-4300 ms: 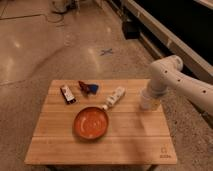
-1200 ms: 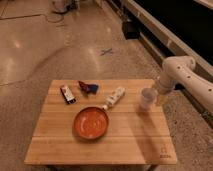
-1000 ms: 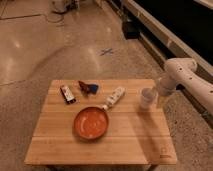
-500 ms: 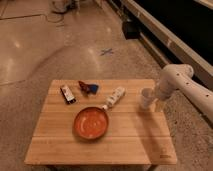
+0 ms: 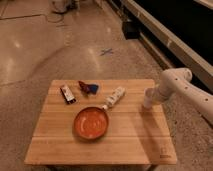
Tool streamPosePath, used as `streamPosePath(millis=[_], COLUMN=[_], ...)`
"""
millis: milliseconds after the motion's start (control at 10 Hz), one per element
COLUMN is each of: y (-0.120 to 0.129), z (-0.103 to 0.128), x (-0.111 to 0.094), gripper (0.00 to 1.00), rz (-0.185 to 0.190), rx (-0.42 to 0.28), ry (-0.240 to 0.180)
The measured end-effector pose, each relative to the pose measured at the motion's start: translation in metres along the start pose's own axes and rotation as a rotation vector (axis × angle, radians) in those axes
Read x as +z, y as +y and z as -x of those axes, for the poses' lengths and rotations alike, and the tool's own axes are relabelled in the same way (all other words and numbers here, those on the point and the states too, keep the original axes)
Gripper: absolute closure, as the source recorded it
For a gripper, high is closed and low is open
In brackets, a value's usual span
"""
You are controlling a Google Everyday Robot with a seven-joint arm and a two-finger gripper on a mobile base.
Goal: Place the ceramic cup in the ceramic bowl
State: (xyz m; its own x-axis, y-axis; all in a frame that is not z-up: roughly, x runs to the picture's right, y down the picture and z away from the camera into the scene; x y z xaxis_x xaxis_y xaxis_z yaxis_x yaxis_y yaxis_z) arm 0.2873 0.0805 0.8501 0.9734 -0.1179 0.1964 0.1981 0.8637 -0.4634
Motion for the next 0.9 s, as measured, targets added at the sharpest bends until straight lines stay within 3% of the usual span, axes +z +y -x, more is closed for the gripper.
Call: streamPosePath(millis=[300,900], y=[0.006,-0.009], z=[0.016,0.101], x=[-0.006,-0.052], gripper=[1.00,1.00], rz=[0.000,0.015], rx=[-0.038,-0.244], ry=[0.000,-0.073])
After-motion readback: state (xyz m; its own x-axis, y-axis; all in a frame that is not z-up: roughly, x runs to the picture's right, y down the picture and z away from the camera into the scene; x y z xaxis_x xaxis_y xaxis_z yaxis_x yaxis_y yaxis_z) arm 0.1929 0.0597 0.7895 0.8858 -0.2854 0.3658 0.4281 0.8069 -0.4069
